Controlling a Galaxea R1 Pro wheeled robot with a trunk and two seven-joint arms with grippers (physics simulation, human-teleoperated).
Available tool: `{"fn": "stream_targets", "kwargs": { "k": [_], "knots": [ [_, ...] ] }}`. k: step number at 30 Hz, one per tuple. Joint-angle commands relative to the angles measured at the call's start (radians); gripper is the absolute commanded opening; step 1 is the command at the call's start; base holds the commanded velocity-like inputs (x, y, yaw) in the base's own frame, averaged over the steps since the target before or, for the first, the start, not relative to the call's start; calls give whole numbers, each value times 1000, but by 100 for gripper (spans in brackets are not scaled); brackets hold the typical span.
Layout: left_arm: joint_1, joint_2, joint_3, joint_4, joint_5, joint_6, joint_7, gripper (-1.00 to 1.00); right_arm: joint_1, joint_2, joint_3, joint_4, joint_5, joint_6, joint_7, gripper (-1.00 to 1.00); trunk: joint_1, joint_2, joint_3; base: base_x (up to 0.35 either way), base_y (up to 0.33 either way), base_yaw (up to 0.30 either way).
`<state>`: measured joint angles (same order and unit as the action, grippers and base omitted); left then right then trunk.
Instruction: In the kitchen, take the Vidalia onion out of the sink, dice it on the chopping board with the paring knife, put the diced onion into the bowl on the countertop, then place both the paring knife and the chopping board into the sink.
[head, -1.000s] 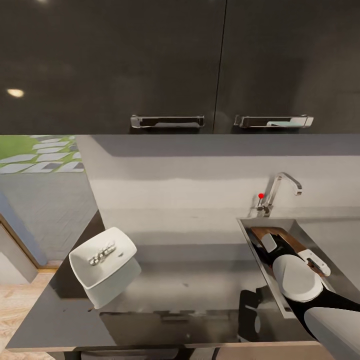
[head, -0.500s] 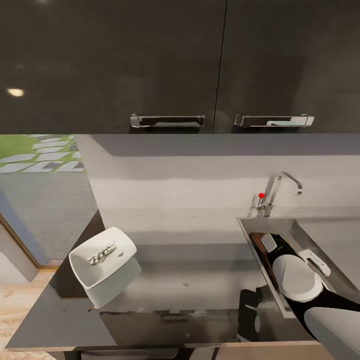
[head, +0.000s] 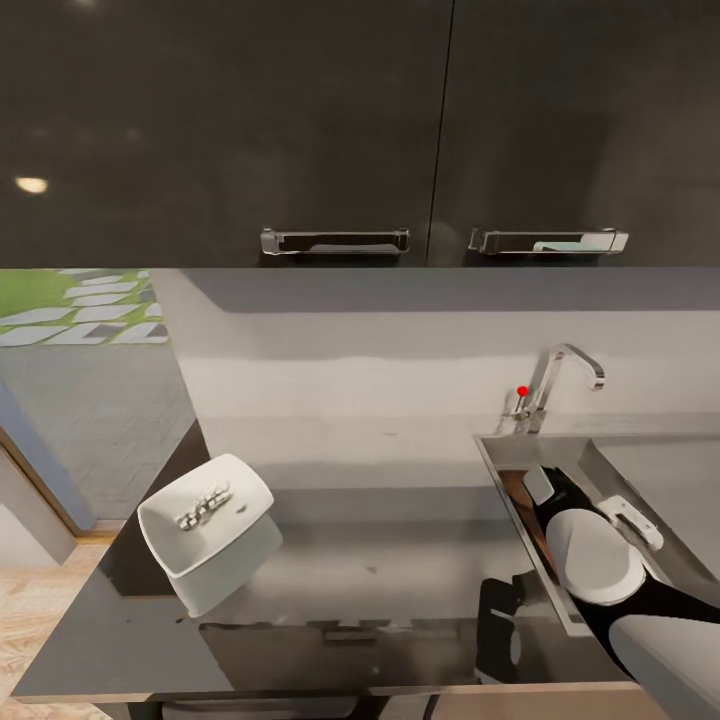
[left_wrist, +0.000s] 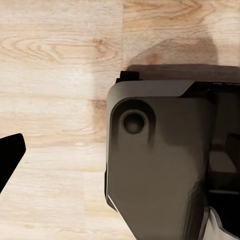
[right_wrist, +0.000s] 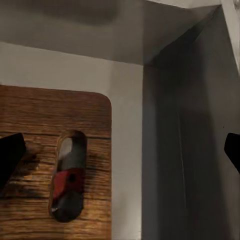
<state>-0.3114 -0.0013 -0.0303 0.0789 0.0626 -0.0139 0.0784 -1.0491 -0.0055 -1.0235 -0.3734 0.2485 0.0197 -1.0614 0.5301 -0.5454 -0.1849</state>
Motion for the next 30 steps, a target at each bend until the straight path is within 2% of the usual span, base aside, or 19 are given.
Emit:
{"fn": "stream_targets", "kwargs": {
  "k": [1,2,6,7,10,13,18,22,24,27,29,30],
  "knots": [
    [-2,0,-3,2,6,-1,1,100,-2,0,7,-3,11,2,2,100,0,-2,-2,0,0,0],
    [-2,0,-3,2,6,-1,1,100,-2,-1,16,-4,12,2,5,100,0,-2,-2,0,0,0],
    [-2,0,-3,2,6,-2,0,100,-2,-4,95,-11,14,4,51,100,0,-2,-2,0,0,0],
    [-2,0,-3,2,6,-3,0,100,-2,-5,112,-18,14,6,77,100,0,-2,-2,0,0,0],
    [-2,0,-3,2,6,-4,2,100,-2,-6,130,-51,14,12,153,100,0,-2,-2,0,0,0],
    [-2,-1,-3,2,6,-8,3,100,-2,-11,148,-75,15,21,275,100,0,-2,-2,0,0,0],
    [-2,-9,-3,1,6,-13,2,100,-2,-53,204,-84,18,101,524,100,0,-2,-2,0,0,0],
    [-2,-21,-3,1,6,-15,-1,100,-2,-109,298,-85,44,228,778,100,0,-2,-2,-84,0,0],
    [-2,-23,-3,1,6,-16,-1,100,-2,-137,345,-85,81,277,942,100,0,-2,-2,-248,0,0],
    [-2,-25,-3,1,6,-17,-2,100,-2,-177,384,-86,157,313,1187,100,0,-2,-2,-307,0,0],
    [-2,-26,-3,1,6,-17,-2,100,-2,-197,394,-86,212,339,1318,100,0,-2,-2,-328,0,0],
    [-2,-26,-3,1,6,-17,-2,100,-2,-199,395,-86,226,344,1346,100,0,-2,-2,-332,0,0]
  ]
}}
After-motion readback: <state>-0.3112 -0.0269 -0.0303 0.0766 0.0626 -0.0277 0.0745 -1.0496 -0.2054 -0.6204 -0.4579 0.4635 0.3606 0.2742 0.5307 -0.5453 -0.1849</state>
